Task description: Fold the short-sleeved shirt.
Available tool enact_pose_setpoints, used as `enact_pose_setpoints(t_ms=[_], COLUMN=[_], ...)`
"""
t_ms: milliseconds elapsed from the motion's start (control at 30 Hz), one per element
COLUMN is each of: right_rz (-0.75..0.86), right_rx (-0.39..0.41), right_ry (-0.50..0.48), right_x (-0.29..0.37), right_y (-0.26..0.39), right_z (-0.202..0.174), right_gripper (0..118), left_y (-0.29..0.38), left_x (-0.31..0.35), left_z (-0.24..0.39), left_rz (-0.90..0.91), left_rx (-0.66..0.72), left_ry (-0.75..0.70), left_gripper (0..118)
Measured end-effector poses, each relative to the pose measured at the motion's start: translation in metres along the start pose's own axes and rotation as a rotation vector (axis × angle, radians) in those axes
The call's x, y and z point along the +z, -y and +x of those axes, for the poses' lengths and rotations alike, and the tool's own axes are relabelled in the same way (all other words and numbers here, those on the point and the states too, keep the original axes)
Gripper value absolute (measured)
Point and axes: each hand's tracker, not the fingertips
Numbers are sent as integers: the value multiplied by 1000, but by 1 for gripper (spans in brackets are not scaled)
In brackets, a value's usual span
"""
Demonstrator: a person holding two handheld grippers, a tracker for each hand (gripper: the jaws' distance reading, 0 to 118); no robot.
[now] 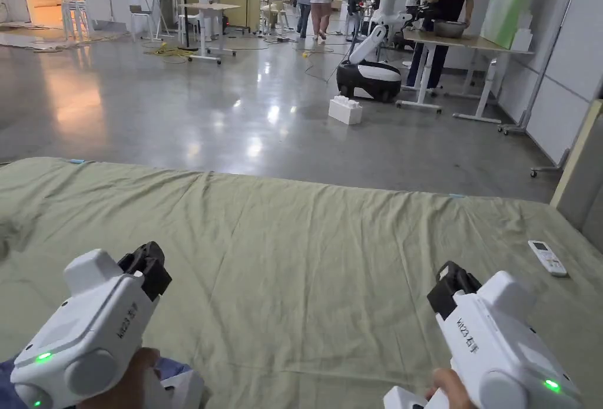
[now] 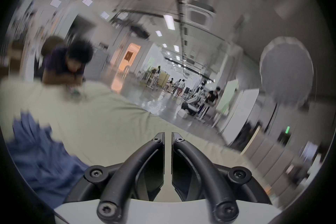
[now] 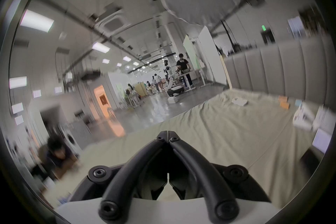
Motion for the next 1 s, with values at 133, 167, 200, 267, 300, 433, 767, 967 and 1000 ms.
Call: enact_pose_setpoints(t_ms=[133, 167, 200, 267, 300, 433, 767, 967, 1000], right_rz=[-37, -26, -9, 27, 40, 69, 0, -84, -83], right_rx=[302, 554, 786, 1272, 1433, 1814, 1262, 584, 510], right_ry=[-25, -38, -50, -113, -140, -214, -98, 24, 58], right_x=[-7, -8, -8, -8, -8, 3, 2, -10, -11], right_y=[-3, 0, 6, 27, 37, 58, 35, 21, 20], right_z=[-17, -30, -41, -58, -59, -55, -56, -38, -35], right_gripper=[0, 0, 0, 0, 0, 0, 0, 0, 0], left_y=[6, 12, 18, 34, 40, 63, 28, 8, 9], left_x=[2, 2, 3, 4, 4, 0, 1, 9, 6], left_z=[18, 30, 41, 50, 51, 34, 37, 27, 25], left_rz=[-2, -6, -10, -4, -4, 25, -32, 59, 52], left_rx=[-436, -721, -937, -1322, -1466, -1838, -1051, -443, -414], left_ry=[-54, -57, -39, -21, -18, 6, -22, -40, -45], left_gripper=[7, 7, 7, 7, 6, 6, 6, 6, 6])
